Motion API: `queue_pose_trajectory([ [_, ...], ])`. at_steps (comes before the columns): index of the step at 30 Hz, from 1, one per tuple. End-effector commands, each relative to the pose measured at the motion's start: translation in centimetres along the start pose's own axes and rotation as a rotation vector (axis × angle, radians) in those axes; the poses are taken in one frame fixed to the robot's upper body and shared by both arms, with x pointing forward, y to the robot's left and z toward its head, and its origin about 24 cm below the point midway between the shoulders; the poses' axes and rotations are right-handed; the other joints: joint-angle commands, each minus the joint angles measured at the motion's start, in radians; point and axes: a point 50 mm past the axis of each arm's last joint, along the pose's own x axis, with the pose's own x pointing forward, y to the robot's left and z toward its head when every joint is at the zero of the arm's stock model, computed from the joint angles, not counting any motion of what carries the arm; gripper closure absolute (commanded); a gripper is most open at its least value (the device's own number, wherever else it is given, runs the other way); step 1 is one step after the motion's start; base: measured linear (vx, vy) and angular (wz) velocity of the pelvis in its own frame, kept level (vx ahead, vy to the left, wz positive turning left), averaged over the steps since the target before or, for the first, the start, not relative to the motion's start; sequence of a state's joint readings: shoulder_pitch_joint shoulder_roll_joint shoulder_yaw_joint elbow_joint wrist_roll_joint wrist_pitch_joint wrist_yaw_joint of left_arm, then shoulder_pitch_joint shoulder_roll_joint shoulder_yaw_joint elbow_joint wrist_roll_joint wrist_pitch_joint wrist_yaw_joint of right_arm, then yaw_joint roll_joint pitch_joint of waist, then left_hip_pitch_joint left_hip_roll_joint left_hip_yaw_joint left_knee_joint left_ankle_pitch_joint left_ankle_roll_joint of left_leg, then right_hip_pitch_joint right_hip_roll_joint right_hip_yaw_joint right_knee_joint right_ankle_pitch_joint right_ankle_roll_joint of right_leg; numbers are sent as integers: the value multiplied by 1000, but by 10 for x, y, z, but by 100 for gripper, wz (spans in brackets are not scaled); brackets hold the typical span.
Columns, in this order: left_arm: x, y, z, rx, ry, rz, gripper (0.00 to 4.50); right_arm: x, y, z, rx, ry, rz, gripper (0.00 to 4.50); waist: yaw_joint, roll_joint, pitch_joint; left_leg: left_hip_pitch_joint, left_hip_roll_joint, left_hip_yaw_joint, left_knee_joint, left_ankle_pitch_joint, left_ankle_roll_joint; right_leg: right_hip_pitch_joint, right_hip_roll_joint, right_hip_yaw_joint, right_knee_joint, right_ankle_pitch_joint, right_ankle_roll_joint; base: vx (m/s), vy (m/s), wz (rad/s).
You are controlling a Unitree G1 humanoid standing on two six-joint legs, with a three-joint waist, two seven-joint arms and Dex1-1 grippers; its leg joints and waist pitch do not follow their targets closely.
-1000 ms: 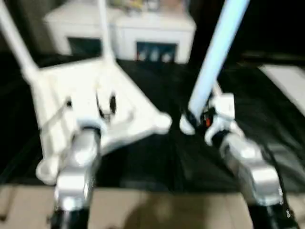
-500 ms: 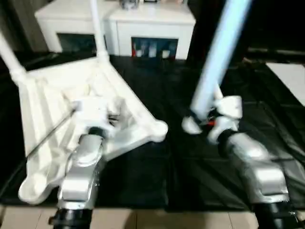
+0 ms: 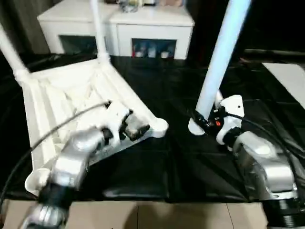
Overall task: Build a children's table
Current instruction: Pick table leg
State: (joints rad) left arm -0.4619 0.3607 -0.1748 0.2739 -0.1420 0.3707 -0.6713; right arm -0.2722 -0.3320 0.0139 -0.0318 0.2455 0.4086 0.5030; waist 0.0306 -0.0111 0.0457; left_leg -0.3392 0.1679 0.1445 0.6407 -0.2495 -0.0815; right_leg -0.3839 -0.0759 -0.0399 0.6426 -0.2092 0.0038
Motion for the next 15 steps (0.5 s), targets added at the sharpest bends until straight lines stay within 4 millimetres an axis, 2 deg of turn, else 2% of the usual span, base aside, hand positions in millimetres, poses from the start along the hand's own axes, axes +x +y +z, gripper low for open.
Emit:
queue_pose_trajectory([
  [1, 1, 10, 0, 28, 88, -20, 3, 1, 5, 5, -15, 6, 78, 260, 3, 1, -53, -12, 36, -7, -96, -120, 7, 46, -57, 46, -90, -224, -170, 0, 0, 0],
  [2, 1, 10, 0, 28, 88, -20, 3, 1, 5, 5, -15, 6, 78, 260, 3, 1, -53, -12, 36, -7, -96, -120, 7, 46, -57, 46, -90, -224, -170, 0, 0, 0],
  [4, 0, 14, 0, 7, 166, -88, 3, -1, 6, 4, -32, 24, 115, 260, 8, 4, -57, -11, 35, -3, -93, -80, 17, 46, -54, 45, -84, -151, -198, 0, 0, 0],
  [6, -1, 15, -1, 0, 200, -133, 3, -2, 6, 3, -42, 34, 132, 260, 10, 12, -61, -15, 36, -3, -92, -40, 25, 50, -54, 43, -75, -67, -227, 0, 0, 0],
  [9, -1, 18, -4, -36, 241, -115, 32, -4, 4, 2, -58, 51, 144, 260, 13, 12, -70, -21, 36, -1, -83, 39, 58, 53, -51, 40, -59, 108, -283, 0, 0, 0],
  [11, -2, 18, -6, -35, 268, -125, 42, -5, 5, 2, -58, 55, 152, 260, 13, 10, -65, -22, 37, 0, -86, 19, 71, 53, -52, 39, -63, 98, -296, 0, 0, 0],
  [12, -3, 17, -6, -45, 263, -127, 65, -5, 4, 2, -58, 60, 150, 260, 14, 8, -63, -21, 39, 1, -88, -8, 69, 53, -54, 39, -66, 57, -294, 0, 0, 0],
  [15, -4, 13, -3, -46, 253, -146, 79, -5, 3, 1, -59, 67, 150, 260, 12, 8, -58, -19, 42, 1, -92, -52, 51, 52, -56, 40, -73, -32, -283, 0, 0, 0],
])
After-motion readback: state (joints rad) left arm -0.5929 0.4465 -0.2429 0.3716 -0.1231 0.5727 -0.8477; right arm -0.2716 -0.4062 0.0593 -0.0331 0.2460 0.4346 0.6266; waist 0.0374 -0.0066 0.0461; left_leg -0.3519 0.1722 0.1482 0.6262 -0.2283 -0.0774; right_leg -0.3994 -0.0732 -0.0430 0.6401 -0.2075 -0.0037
